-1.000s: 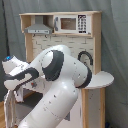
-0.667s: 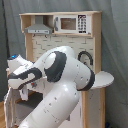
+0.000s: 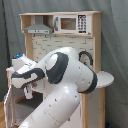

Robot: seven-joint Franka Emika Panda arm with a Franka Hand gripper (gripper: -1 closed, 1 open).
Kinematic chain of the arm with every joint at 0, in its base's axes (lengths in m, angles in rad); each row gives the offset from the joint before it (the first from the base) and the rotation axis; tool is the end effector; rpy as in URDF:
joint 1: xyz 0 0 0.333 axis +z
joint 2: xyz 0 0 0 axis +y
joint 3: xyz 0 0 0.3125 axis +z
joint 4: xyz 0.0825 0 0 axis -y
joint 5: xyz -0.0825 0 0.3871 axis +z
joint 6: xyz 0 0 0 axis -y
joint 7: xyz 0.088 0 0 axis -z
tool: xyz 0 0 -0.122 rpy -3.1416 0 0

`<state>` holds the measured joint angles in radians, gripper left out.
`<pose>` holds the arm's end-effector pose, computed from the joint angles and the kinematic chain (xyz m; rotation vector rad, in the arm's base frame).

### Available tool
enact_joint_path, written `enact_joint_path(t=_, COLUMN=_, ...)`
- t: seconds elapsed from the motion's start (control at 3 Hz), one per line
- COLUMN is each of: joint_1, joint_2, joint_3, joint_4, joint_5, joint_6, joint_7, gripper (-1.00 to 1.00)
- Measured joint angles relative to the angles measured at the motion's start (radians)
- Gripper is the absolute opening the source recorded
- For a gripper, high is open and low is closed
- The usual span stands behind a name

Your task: Play with the kitchen

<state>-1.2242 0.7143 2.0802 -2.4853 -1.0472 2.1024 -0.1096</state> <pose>0.3290 0.3058 0.3909 2.0465 2.0592 0.4105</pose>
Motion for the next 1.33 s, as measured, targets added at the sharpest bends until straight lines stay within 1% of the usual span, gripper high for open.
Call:
enact_joint_path(t=0.33, joint_1=-0.021, joint_2=0.010, joint_3=-0.026, joint_4=0.001, joint_5=0.000, joint_6=0.032, joint_7=-0.102, gripper=-1.00)
enact_joint_path(t=0.67, joint_1=-0.011, joint_2=0.004, joint_3=-0.073, joint_4=0.006, joint_5=-0.002, joint_6=0.090, joint_7=-0.189, gripper=-1.00)
enact_joint_path(t=1.0, joint_1=0.024, joint_2=-0.001, joint_3=-0.121, joint_4=0.017, joint_5=-0.006, joint_6=0.147, joint_7=-0.248, gripper=-1.00)
enact_joint_path(t=1.33, joint_1=0.087, joint_2=-0.002, joint_3=-0.176, joint_4=0.043, joint_5=-0.010, joint_6=0.180, joint_7=-0.293, gripper=-1.00)
